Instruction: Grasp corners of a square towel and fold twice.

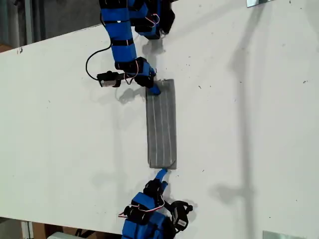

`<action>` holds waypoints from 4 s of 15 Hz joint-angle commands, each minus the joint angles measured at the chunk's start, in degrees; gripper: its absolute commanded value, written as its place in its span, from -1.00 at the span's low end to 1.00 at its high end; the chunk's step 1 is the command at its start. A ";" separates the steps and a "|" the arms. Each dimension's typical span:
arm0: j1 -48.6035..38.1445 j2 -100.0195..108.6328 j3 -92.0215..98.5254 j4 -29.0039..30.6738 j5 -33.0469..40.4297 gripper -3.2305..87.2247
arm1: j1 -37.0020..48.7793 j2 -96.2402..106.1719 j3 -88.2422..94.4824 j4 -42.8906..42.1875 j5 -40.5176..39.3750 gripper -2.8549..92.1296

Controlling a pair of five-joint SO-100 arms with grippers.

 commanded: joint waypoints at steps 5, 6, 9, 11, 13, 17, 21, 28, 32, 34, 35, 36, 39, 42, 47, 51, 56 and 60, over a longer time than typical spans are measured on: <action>-22.32 3.52 7.29 0.00 11.43 -0.41 | -10.46 2.72 3.34 -4.39 14.06 -0.39; -24.87 3.52 8.96 -0.35 12.13 -0.42 | -12.22 2.72 3.34 -5.45 15.47 -0.48; -37.44 3.60 12.48 -0.62 17.93 -0.43 | -18.46 5.10 6.94 -11.60 21.62 -0.94; -46.58 5.19 13.36 -1.41 23.82 -0.43 | -22.24 8.26 10.11 -12.57 28.39 -0.94; -48.34 4.13 13.27 -2.55 25.84 -0.43 | -25.14 12.13 9.23 -3.34 36.30 -0.94; -47.90 4.75 13.97 -2.37 24.08 -0.43 | -27.07 29.97 5.71 15.82 42.01 -0.94; -47.99 4.75 14.06 -2.37 23.99 -0.44 | -26.19 38.32 -4.66 29.79 41.66 -0.94; -47.90 5.98 14.68 -2.29 23.99 -0.44 | -26.81 27.60 -23.03 49.22 50.36 -0.94; -47.90 6.15 14.85 -2.29 23.91 -0.44 | -32.70 33.75 -23.99 55.28 57.57 -0.94; -47.90 6.15 14.85 -2.29 23.82 -0.44 | -32.43 33.75 -24.87 55.28 57.39 -0.94; -47.99 6.15 14.85 -2.29 23.82 -0.44 | -30.94 32.52 -26.54 55.28 55.20 -0.94; -47.99 6.15 14.85 -2.37 23.91 -0.44 | -28.30 29.79 -29.36 54.93 51.24 -0.94; -48.08 6.15 14.85 -2.37 23.91 -0.44 | -17.58 17.14 -40.87 48.96 32.43 -0.94; -48.08 6.15 14.85 -2.37 24.08 -0.44 | -10.37 3.16 -54.58 45.70 18.98 -0.94; -47.99 6.50 15.03 -2.29 24.26 -0.44 | -8.53 -10.37 -61.08 28.65 0.00 -0.94; -48.08 6.50 15.03 -2.29 24.17 -0.44 | -11.87 -12.57 -61.26 18.28 -5.45 -0.94; -48.08 6.50 15.03 -2.29 24.08 -0.44 | -12.74 -16.26 -60.73 11.07 -6.94 -0.69; -48.16 6.50 15.03 -2.29 24.08 -0.44 | -13.10 -15.82 -60.73 10.72 -7.12 -0.57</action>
